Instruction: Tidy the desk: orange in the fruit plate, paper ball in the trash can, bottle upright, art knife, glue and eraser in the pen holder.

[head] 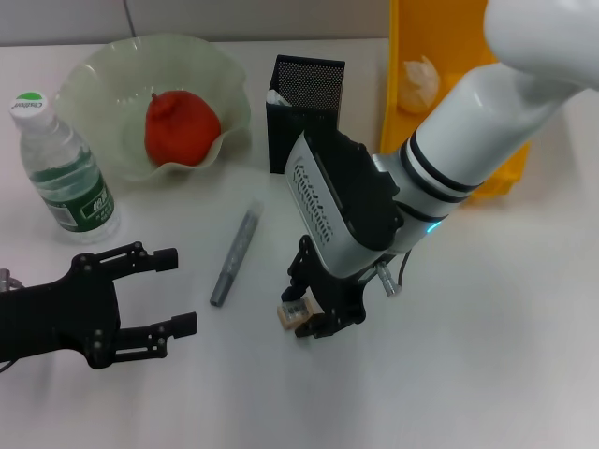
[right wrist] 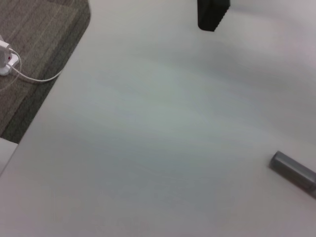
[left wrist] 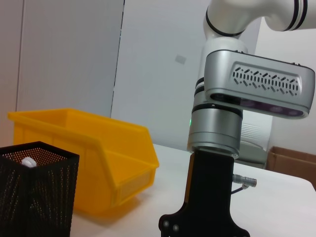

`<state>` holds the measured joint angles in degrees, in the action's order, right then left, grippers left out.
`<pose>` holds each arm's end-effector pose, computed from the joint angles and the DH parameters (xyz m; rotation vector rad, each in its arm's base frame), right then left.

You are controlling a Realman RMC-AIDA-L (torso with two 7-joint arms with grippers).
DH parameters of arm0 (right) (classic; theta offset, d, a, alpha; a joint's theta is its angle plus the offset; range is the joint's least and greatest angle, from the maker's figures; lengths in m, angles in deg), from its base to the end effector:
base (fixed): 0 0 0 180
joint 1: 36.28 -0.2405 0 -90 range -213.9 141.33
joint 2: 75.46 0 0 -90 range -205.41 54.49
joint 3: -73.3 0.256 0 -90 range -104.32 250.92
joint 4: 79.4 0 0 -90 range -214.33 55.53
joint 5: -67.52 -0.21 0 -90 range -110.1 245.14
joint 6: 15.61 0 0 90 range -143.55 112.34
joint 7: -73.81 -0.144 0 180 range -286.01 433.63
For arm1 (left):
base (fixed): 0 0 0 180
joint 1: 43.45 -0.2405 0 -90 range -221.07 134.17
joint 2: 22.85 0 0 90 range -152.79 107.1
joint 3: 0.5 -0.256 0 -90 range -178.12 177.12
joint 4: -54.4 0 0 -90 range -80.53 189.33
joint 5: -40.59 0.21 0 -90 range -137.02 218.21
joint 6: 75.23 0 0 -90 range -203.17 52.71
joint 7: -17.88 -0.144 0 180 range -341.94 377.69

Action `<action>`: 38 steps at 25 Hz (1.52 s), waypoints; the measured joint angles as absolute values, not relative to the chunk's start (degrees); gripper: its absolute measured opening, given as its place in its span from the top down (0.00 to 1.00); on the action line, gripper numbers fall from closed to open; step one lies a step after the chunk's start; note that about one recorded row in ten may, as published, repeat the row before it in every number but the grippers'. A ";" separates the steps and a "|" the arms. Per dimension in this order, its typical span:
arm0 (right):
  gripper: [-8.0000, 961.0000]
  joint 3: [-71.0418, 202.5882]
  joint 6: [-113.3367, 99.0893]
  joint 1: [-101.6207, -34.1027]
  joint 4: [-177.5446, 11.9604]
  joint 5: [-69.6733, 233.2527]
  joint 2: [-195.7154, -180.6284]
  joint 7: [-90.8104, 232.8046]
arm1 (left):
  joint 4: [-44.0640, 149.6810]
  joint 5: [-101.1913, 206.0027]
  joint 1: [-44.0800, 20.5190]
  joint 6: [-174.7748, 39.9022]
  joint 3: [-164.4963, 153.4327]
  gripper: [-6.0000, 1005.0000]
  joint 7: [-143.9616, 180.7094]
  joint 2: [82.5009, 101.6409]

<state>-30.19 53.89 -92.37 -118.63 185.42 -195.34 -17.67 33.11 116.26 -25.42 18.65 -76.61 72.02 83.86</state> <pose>0.1306 0.3463 -0.1314 2.9266 0.4627 0.4346 -0.3192 0.2471 0.0119 -2.7655 -0.4164 -0.8549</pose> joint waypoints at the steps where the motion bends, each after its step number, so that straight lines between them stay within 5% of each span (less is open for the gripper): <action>1: 0.56 -30.56 53.70 -92.37 -118.63 185.34 -195.34 -17.68 | 33.08 116.26 -25.45 18.69 -76.61 0.18 72.02 83.86; 6: 0.56 -30.84 53.47 -92.36 -118.68 185.22 -195.34 -18.16 | 33.05 116.26 -25.45 18.74 -76.61 0.18 72.02 83.85; 14: 0.72 -29.94 53.43 -92.18 -119.19 185.19 -195.34 -19.43 | 33.04 116.26 -25.66 18.86 -76.60 0.18 72.02 83.94; 21: 0.73 -22.59 56.18 -90.70 -120.64 185.12 -195.18 -20.14 | 33.04 116.09 -25.80 19.13 -76.37 0.18 72.02 83.91; 38: 0.73 -3.30 60.41 -74.28 -112.17 154.32 -194.82 1.02 | 33.57 116.05 -26.31 20.77 -73.43 0.18 72.08 84.94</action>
<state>-3.30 60.41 -74.28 -112.17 154.32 -194.82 1.02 33.57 116.05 -26.31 20.77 -73.43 72.08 84.94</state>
